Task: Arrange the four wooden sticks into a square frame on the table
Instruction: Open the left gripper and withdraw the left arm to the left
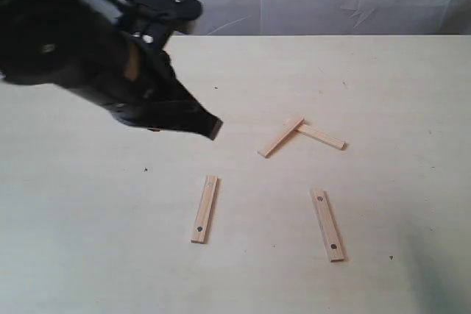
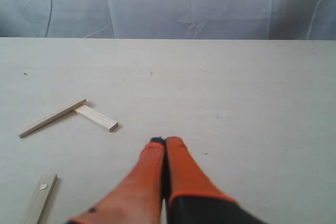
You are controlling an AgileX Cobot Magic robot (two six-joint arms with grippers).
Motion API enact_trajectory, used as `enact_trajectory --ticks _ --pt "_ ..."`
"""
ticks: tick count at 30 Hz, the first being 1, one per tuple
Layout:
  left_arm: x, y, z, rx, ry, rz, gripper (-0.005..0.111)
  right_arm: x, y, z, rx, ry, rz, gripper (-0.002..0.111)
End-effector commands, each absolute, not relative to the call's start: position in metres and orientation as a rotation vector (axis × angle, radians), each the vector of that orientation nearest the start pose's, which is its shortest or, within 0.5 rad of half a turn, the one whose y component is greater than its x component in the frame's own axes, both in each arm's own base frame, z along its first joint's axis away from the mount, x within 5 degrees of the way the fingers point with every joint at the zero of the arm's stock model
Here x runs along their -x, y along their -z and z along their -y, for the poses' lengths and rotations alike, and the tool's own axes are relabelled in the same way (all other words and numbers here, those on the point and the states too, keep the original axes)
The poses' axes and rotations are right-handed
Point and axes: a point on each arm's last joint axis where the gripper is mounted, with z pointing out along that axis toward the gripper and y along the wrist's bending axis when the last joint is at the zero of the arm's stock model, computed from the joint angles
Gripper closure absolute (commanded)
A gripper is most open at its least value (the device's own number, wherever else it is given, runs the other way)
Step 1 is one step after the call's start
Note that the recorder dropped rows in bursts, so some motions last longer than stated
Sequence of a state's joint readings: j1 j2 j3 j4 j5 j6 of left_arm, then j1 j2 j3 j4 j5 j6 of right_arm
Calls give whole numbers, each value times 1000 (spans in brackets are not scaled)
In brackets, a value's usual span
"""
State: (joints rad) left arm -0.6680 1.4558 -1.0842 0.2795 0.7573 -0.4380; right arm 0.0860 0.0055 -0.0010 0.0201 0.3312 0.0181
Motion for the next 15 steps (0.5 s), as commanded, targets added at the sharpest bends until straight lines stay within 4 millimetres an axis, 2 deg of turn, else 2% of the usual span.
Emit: enact_trajectory --ticks 1,3,6,8,11,15 --pt "-194 -305 131 -415 207 -2363 107 -54 -186 -5 30 -108 -1780 108" --pt "-174 -310 116 -399 255 -2288 107 -55 -193 -6 -1 -147 -1708 108" --pt "-155 -321 97 -365 274 -2194 107 -56 -204 -5 -14 -153 -1582 108" --pt "-159 -323 83 -278 200 -2181 107 -56 -208 -5 -16 -152 -1538 108" --pt "-175 -314 61 -179 44 -2249 107 -56 -212 -5 -18 -152 -1501 108" --pt "-189 -302 37 -76 16 -2353 107 -55 -220 -4 -23 -150 -1412 108"
